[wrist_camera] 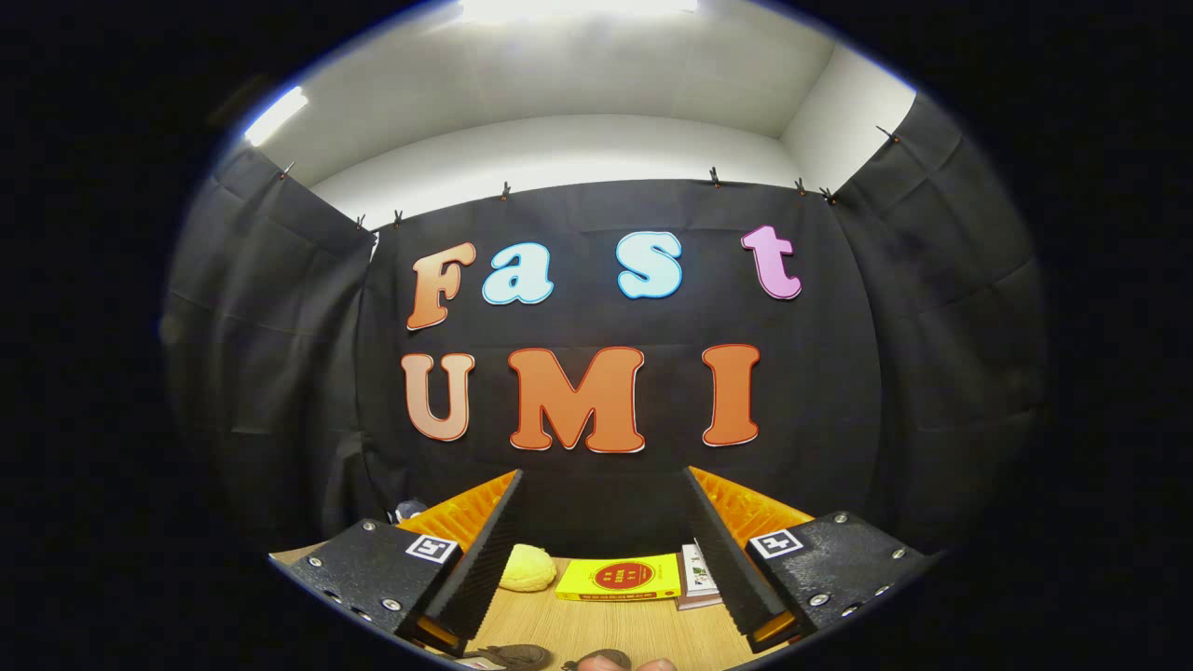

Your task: Open the storage box then place both shoes into the box .Put the left shoe in first, then the right shoe, with the right side of both shoes facing outward in a uniform manner.

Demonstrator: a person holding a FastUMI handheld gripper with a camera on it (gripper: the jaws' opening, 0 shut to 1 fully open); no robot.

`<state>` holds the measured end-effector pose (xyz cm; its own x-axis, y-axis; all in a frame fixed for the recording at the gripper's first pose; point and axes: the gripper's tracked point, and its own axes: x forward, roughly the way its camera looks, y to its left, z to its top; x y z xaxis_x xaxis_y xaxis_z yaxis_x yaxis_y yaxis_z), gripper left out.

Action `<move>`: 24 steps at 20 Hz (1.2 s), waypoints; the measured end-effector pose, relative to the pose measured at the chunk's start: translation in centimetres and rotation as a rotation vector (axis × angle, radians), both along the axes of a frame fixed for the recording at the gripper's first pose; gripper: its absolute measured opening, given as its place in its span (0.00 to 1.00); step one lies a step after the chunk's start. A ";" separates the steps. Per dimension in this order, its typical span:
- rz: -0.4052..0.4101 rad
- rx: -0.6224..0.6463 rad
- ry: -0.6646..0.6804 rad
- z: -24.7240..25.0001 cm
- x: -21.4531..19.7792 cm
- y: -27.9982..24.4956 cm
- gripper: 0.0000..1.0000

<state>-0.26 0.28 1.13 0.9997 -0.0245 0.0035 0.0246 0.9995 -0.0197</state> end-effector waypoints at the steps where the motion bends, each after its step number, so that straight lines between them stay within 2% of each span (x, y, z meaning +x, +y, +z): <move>1: -0.003 -0.001 0.002 0.0 0.0 0.0 0.98; 5: 0.003 -0.009 0.013 -0.2 -0.5 0.8 0.98; 16: 0.224 0.102 0.175 -7.2 -0.7 9.9 0.97; 20: 0.323 0.164 0.286 -10.9 -1.0 14.3 0.97; 24: 0.414 0.279 0.469 -16.0 -1.9 18.2 0.97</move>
<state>-2.15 18.43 -14.84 0.8209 0.4230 -0.3835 -0.3089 0.8939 0.3248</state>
